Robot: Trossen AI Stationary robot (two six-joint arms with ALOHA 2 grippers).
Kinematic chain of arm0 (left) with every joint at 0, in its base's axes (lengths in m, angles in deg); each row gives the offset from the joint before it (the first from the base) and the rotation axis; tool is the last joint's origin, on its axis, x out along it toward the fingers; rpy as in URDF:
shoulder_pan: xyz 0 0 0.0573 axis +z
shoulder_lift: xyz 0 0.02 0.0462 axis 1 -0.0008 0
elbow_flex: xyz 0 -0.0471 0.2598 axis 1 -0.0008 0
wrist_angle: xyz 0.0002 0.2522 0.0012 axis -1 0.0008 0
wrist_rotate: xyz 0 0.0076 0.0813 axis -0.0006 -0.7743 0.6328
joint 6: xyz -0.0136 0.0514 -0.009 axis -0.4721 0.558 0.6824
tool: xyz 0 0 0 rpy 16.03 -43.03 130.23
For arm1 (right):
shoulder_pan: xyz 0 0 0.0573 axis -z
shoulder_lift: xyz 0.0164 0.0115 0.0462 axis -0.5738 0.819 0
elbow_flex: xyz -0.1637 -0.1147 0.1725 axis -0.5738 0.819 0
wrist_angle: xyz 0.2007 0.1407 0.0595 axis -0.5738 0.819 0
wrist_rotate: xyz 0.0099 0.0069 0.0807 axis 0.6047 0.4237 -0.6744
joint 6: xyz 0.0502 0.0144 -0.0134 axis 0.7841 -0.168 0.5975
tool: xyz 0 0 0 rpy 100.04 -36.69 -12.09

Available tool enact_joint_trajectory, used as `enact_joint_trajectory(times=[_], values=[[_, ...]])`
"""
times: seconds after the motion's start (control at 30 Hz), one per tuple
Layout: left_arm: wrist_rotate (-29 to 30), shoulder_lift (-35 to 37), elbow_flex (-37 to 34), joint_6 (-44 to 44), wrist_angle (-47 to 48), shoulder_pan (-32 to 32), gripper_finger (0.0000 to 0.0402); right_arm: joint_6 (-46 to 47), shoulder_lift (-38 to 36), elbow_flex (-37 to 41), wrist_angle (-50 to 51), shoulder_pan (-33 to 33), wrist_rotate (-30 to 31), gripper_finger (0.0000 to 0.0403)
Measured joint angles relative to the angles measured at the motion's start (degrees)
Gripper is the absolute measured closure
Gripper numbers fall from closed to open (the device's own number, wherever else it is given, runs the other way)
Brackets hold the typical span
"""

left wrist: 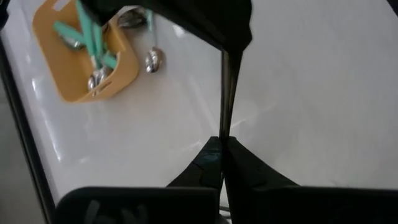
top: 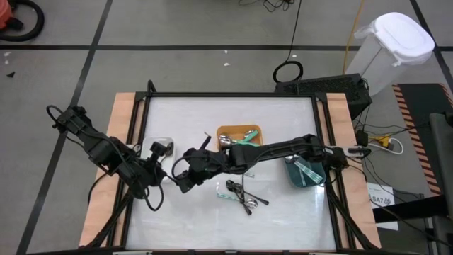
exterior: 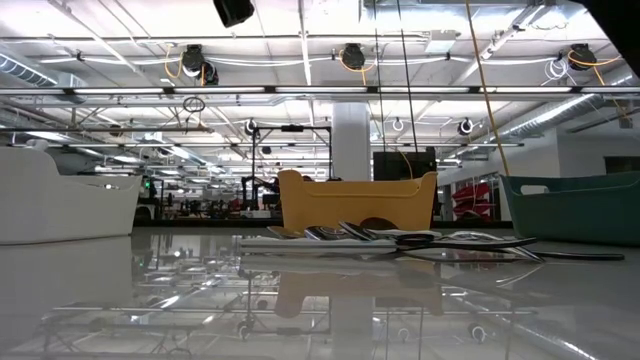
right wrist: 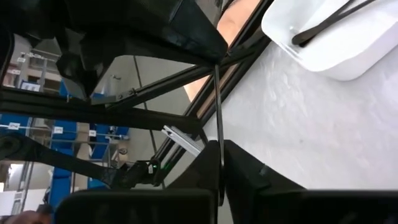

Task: Sort silverware by color (type)
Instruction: Put the black spoon into the white bin

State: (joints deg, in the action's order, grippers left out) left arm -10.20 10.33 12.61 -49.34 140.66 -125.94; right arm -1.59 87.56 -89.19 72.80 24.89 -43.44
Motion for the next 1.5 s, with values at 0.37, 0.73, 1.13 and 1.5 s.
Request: enact_joint_trajectory(times=[0.37,0.73,1.13,1.5], values=[[11.32,-0.02,1.77,-23.58,-0.58,-1.04,0.0245,-2.30,-0.29,-0.04,0.90,0.37,-0.08,0.0400],[24.53,0.76,16.28,-44.98,1.18,-3.50,0.0205,-8.61,-6.97,-0.02,11.56,1.86,3.04,0.0402],[39.97,5.04,29.14,-43.28,-1.75,-8.51,0.0204,-16.98,-16.90,-0.04,11.42,1.05,19.93,0.0402],[33.03,7.39,29.44,-35.28,-20.23,-8.51,0.0204,-25.24,-14.64,-0.03,-19.83,-0.17,26.08,0.0402]])
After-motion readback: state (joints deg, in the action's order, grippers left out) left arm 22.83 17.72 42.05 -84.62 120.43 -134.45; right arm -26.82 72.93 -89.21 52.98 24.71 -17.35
